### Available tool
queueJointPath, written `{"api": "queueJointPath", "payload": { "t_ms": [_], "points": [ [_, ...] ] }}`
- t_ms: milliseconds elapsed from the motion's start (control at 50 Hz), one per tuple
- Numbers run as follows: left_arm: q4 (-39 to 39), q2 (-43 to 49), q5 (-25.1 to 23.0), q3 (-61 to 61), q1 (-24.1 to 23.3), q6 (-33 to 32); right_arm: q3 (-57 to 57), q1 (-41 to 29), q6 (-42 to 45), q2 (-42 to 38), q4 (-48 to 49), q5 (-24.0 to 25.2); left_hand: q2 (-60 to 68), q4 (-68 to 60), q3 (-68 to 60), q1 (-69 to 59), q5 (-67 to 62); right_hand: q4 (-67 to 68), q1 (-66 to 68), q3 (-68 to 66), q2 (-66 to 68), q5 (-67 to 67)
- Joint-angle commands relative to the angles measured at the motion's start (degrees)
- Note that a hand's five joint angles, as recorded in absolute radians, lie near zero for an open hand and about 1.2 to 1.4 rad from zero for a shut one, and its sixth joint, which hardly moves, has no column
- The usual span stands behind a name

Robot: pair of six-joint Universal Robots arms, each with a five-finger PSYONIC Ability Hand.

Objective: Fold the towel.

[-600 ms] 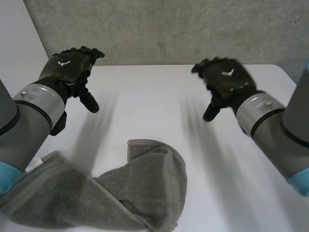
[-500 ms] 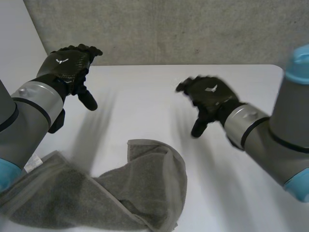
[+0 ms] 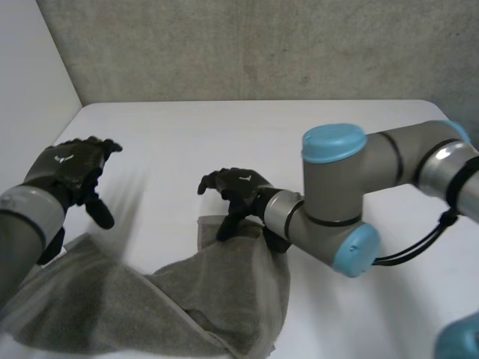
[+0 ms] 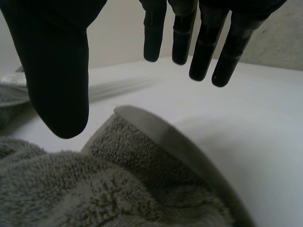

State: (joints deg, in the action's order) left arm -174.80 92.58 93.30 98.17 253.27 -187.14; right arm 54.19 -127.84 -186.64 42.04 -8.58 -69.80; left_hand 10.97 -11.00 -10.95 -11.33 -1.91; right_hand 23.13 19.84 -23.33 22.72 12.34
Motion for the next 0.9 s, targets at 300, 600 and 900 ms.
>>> {"api": "queueJointPath", "payload": {
  "t_ms": [300,600,900],
  "points": [
    [-0.5,-9.2,-7.3,13.0,7.6,0.1,-9.3,-2.8,1.1,-11.3,0.1,-6.3,-0.1,0.1,0.1,0.4,1.0,35.6,38.9,-35.4,36.0,36.4],
    [-2.0,-2.6,-9.8,15.6,9.9,-5.2,-4.0,-2.0,5.6,4.4,7.7,-11.0,1.9,-1.9,-2.0,-1.6,-1.0,56.9,60.2,-56.7,57.3,57.7],
    [-8.8,7.1,-9.9,11.6,10.5,-12.6,5.0,4.7,12.1,23.3,19.6,-14.0,0.9,-0.9,-0.9,-0.6,0.0,56.9,60.2,-56.7,57.3,57.7]
  ]
}}
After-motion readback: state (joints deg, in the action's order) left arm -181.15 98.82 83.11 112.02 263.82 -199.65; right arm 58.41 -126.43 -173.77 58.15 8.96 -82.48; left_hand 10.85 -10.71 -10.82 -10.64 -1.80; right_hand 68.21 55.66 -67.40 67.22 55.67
